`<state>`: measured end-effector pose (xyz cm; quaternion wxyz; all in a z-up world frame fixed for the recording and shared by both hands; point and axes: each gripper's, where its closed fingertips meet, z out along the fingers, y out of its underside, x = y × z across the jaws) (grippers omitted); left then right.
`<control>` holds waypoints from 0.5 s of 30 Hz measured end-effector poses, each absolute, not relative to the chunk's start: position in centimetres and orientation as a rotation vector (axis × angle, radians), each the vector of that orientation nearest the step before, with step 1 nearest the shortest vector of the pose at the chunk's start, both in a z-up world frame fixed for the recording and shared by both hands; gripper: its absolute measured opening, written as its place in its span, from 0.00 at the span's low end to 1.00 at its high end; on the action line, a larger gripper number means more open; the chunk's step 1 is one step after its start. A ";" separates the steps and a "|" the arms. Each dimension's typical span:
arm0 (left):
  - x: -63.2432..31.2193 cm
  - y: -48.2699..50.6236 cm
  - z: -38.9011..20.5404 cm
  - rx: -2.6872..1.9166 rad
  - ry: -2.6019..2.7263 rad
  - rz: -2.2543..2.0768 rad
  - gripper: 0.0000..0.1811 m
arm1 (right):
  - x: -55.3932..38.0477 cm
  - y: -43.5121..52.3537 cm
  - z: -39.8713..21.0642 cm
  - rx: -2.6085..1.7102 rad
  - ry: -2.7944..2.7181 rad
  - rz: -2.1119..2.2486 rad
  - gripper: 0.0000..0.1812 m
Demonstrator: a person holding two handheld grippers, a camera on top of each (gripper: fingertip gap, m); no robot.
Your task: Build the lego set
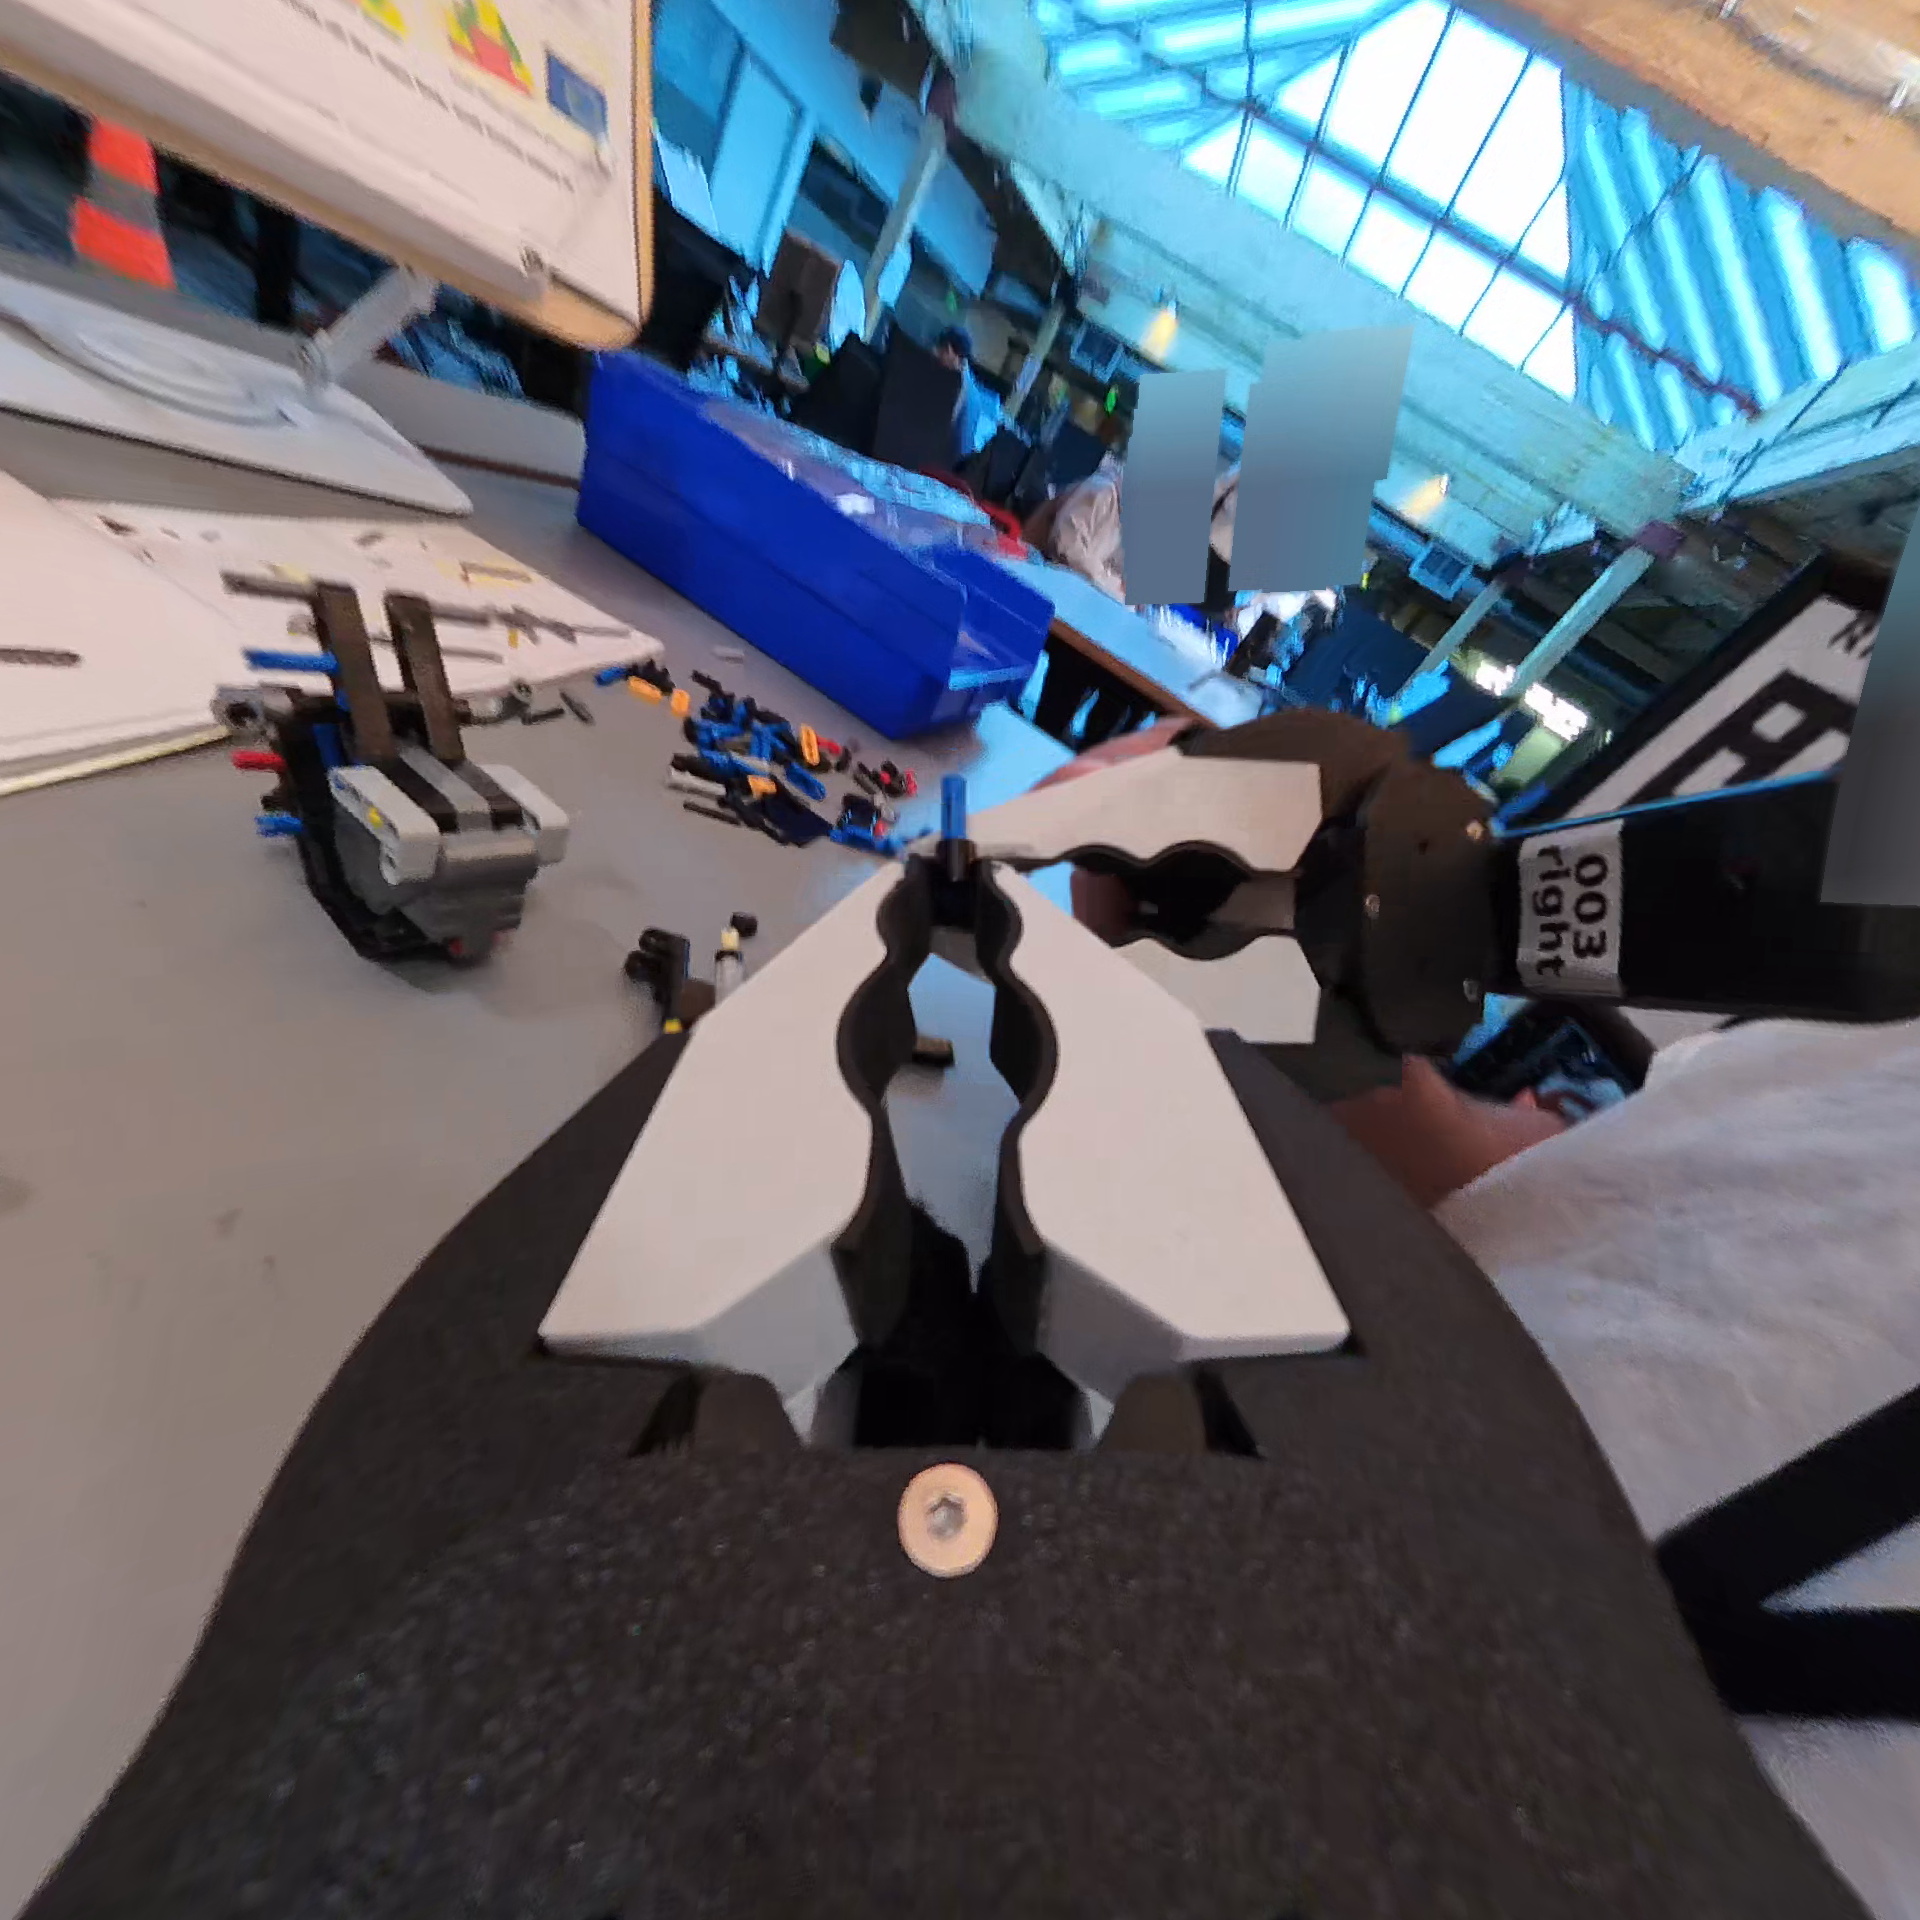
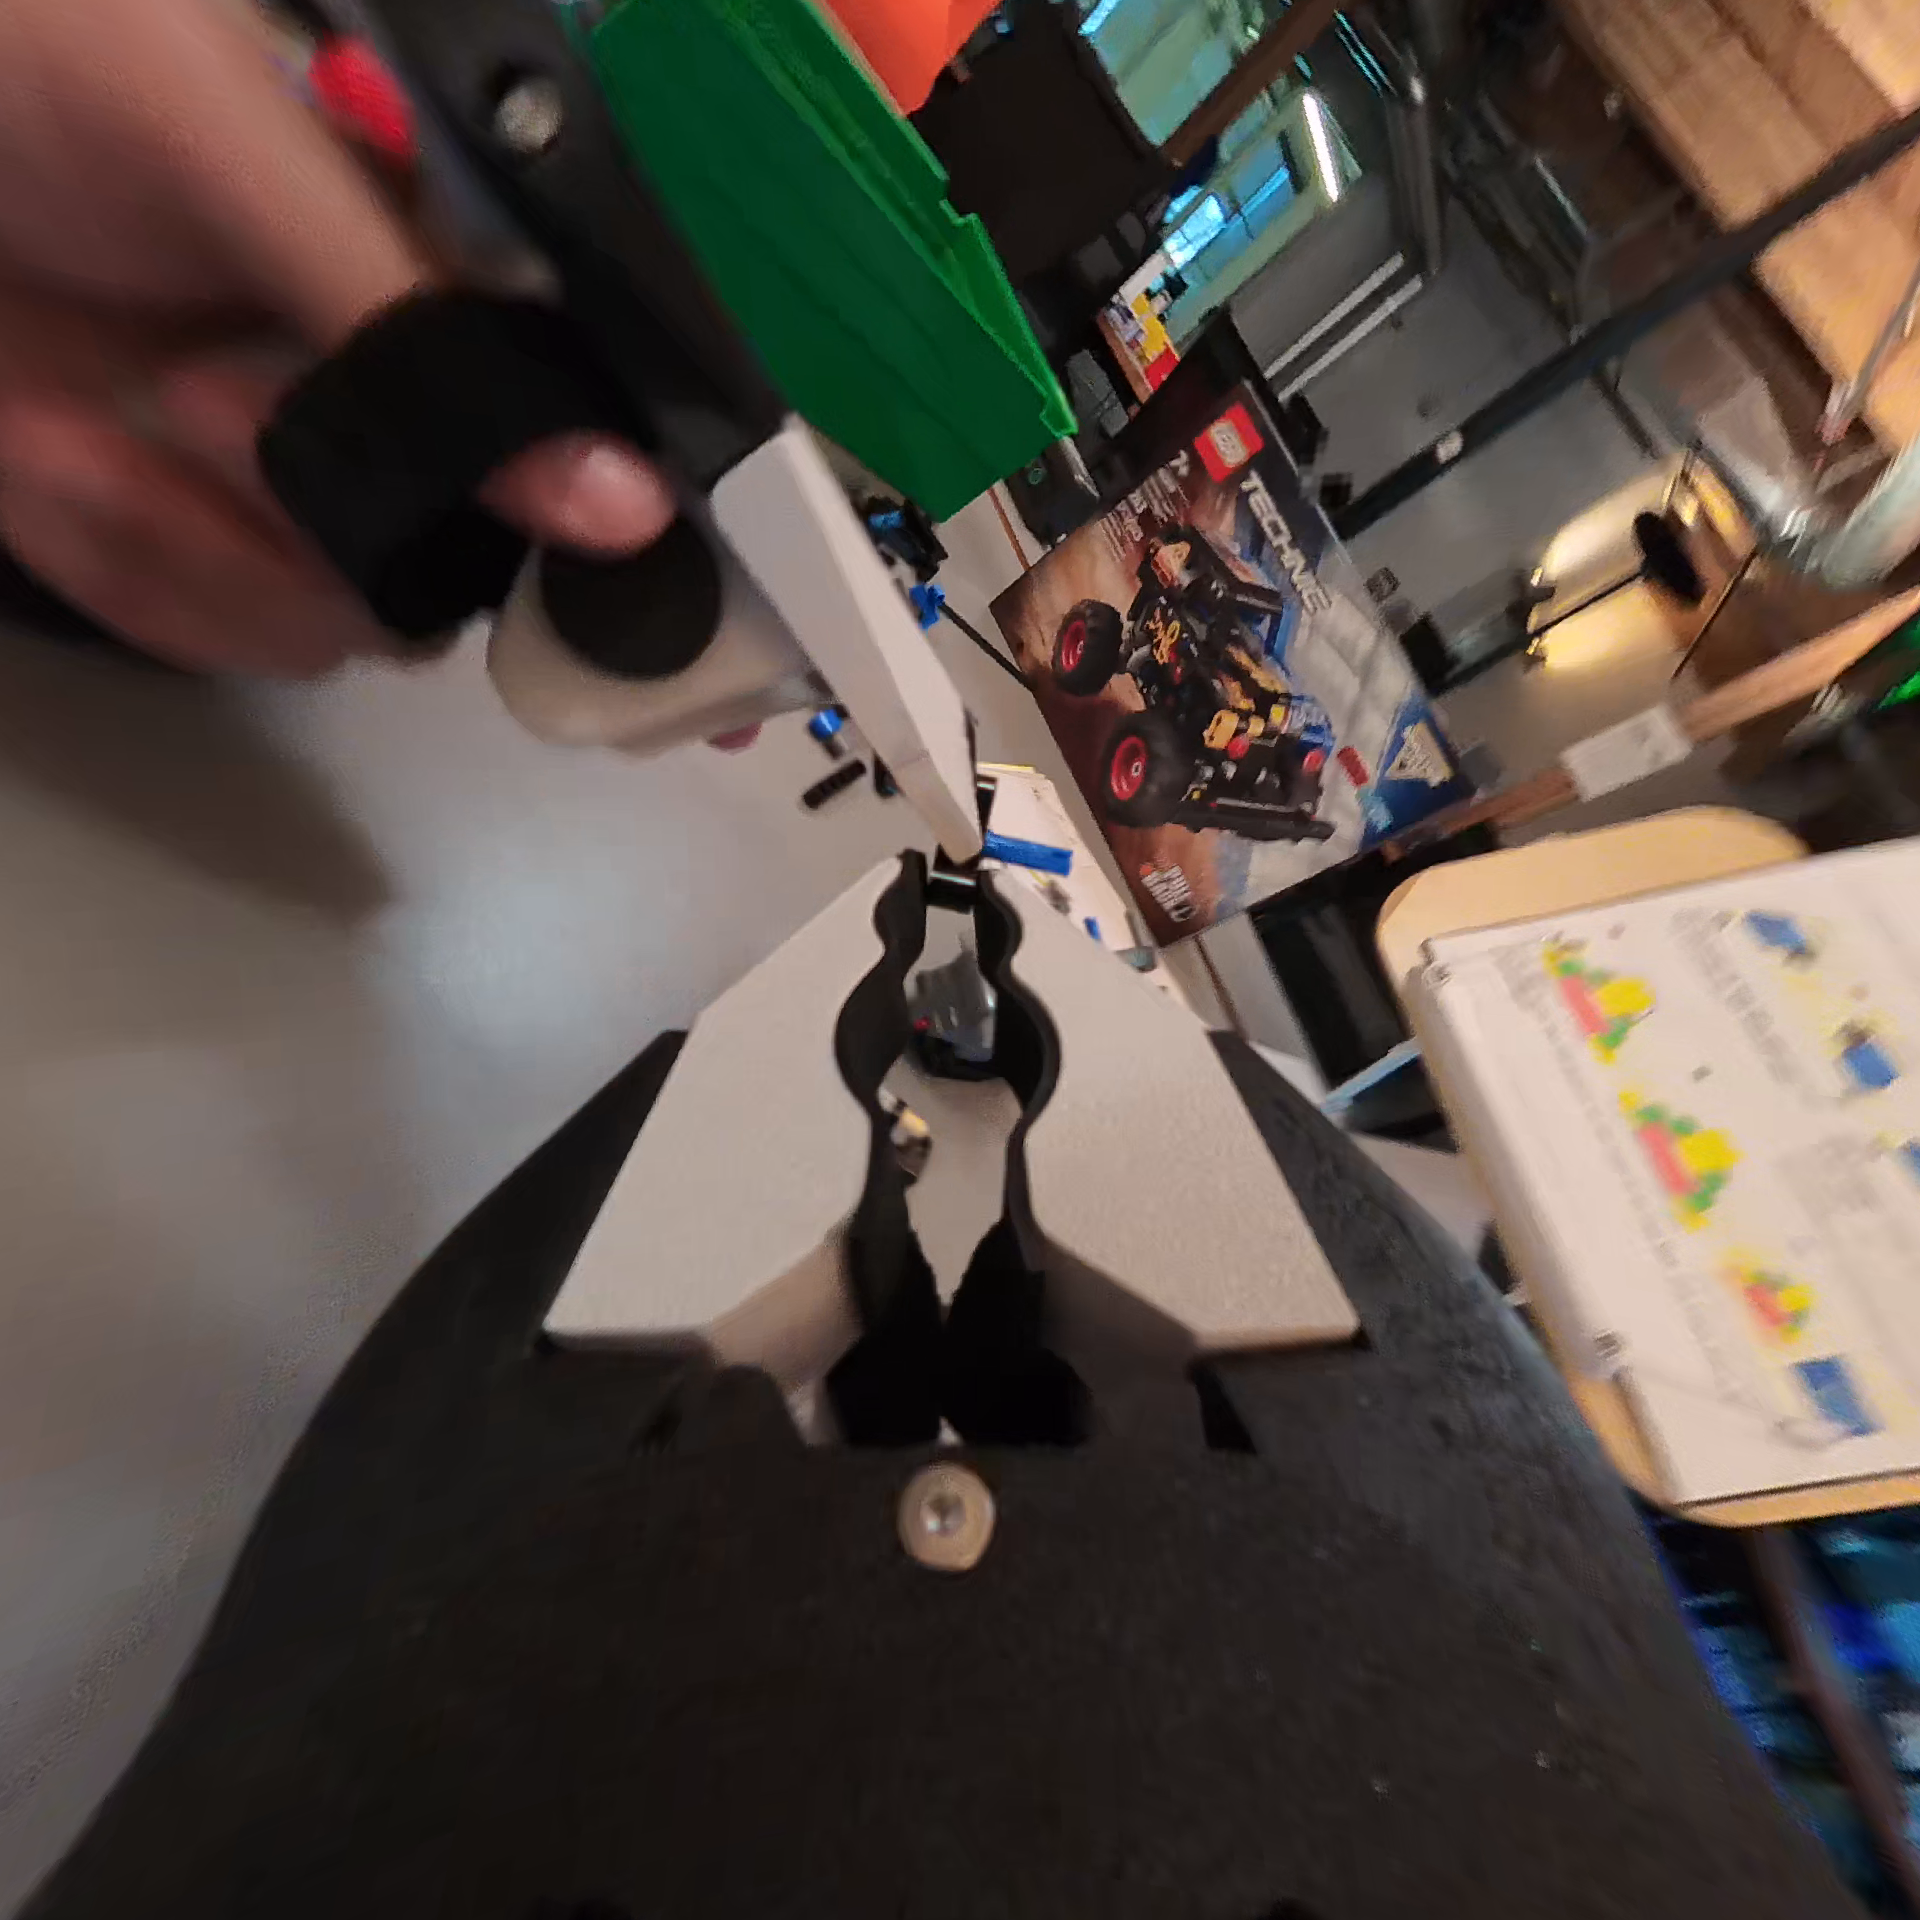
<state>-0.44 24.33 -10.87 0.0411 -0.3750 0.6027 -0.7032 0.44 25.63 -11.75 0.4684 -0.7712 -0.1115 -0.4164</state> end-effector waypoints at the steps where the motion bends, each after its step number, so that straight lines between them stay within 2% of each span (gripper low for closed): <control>1: -0.6 24.2 -11.4 -1.161 1.920 -2.113 0.03 | 0.5 25.4 -12.0 -1.906 -0.363 -1.081 0.04; 8: -1.2 23.7 -13.6 -1.166 2.148 -1.935 0.03 | 0.2 24.9 -13.4 -1.923 -0.689 -1.295 0.04; 15: 0.1 25.4 -13.9 -1.069 2.063 -1.845 0.03 | 2.3 22.6 -13.8 -1.981 -0.215 -0.938 0.04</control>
